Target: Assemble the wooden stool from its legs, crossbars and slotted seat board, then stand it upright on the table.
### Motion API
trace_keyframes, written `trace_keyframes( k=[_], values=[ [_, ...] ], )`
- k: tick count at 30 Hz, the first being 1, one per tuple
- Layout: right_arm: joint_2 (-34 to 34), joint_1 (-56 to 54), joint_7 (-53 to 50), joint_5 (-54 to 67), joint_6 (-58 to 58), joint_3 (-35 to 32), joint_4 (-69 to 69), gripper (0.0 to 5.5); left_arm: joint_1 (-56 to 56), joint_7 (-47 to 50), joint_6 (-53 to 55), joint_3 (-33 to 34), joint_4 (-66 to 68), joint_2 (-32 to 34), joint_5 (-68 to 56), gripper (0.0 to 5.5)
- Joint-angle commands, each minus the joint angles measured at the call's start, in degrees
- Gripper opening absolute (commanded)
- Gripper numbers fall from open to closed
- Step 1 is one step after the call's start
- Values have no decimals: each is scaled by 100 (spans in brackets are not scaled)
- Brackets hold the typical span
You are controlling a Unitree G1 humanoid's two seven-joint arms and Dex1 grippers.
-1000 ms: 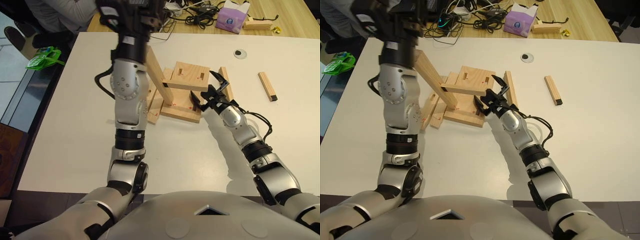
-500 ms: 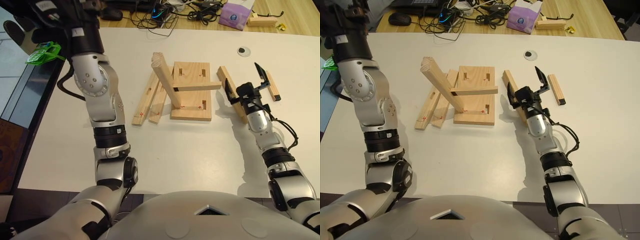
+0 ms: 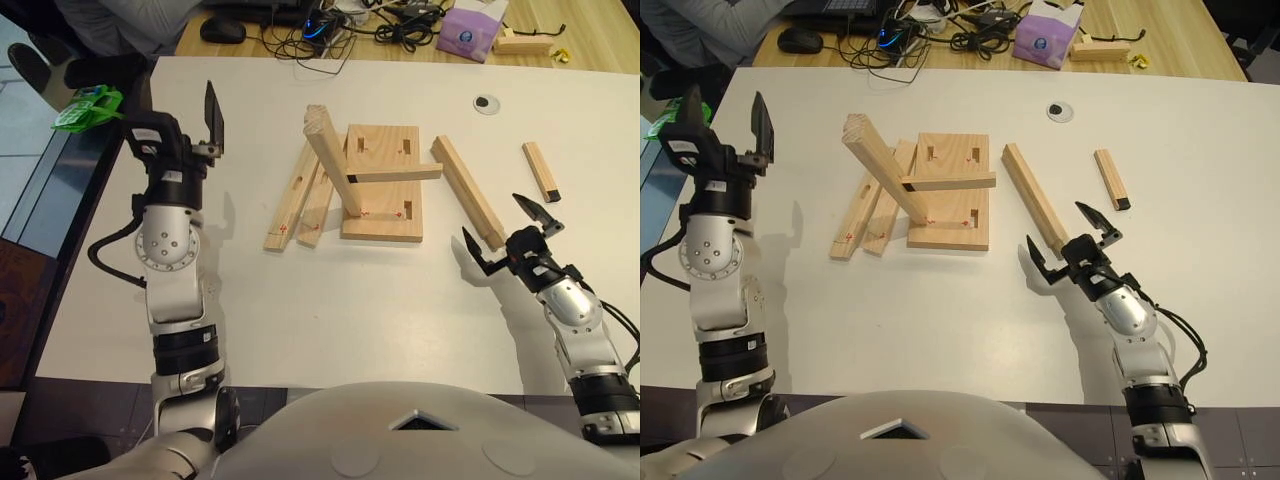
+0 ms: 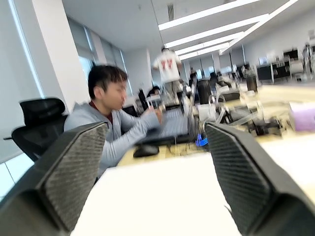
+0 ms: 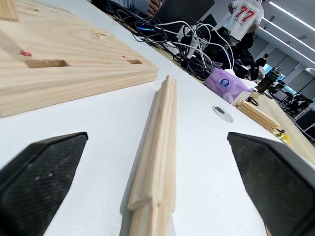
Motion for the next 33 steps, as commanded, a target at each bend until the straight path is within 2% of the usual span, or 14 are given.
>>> trace_keyframes(
  k=[1,3,6,11,18,24,33],
  values=[
    [95,191,-95,-84,233,-161,-285,540,736,-416,1245,-310,-517,333,151,361],
    [170,237,-207,-280,185,-139,-264,540,1186,-563,2026,-670,-1028,307,130,361],
    [243,370,-309,-449,123,-148,-286,540,1513,-903,2975,-879,-1811,342,-306,361],
    [307,555,-438,-621,9,-215,-241,540,1714,-1294,3647,-601,-2509,786,-597,438],
    [406,532,-575,-792,-93,-211,-237,540,1840,-1305,4647,-821,-2446,790,-885,535],
    [512,512,-626,-884,-131,-215,-254,540,1853,-1044,4757,-979,-1862,795,-654,538],
    [570,129,-570,-905,-69,-142,-235,540,1327,-753,4219,-1211,-926,456,-463,538]
  ],
)
